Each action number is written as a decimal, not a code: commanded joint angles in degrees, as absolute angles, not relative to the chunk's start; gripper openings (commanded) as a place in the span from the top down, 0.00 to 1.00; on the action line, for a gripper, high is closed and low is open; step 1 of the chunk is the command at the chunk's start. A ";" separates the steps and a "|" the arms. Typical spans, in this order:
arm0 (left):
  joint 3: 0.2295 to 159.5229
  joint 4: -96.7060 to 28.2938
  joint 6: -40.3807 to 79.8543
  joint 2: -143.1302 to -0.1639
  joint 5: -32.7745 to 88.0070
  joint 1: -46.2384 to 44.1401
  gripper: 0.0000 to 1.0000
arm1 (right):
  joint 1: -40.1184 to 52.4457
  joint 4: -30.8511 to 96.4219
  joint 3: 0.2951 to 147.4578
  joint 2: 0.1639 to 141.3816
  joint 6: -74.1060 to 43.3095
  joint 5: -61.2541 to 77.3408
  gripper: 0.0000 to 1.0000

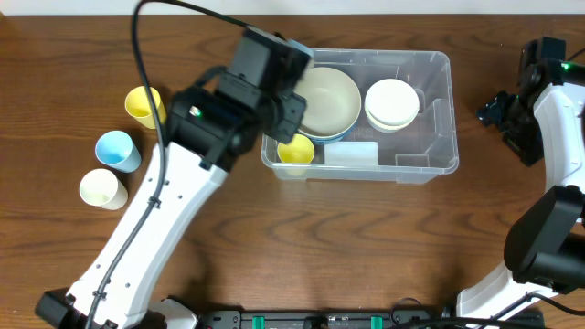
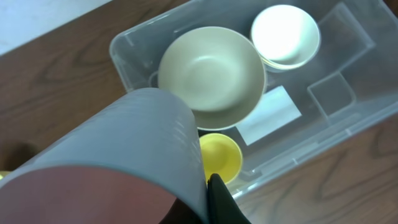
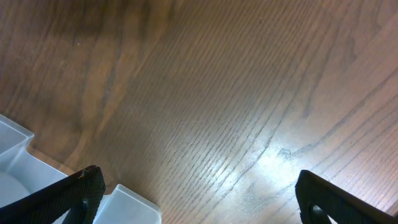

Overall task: Pack container
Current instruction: 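Carry the pink cup and lower it onto the yellow cup, then release the pink cup and move the left gripper to the cream cup, then grasp the cream cup rim with the left gripper, then carry the cream cup and lower it onto the pink cup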

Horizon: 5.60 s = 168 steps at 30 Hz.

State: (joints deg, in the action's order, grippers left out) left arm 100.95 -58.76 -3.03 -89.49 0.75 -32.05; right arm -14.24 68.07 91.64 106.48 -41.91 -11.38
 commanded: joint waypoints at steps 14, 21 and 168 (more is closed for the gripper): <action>98.37 -60.99 -1.41 -102.24 3.97 -34.48 0.94 | -14.61 68.10 91.48 105.78 -42.81 -11.94 0.01; 98.37 -64.51 -1.19 -104.12 6.11 -34.48 0.94 | -14.61 68.10 91.48 105.78 -42.81 -11.94 0.01; 69.01 -58.70 37.45 -56.53 5.96 26.94 0.94 | -14.61 68.10 91.48 105.78 -42.81 -11.97 0.01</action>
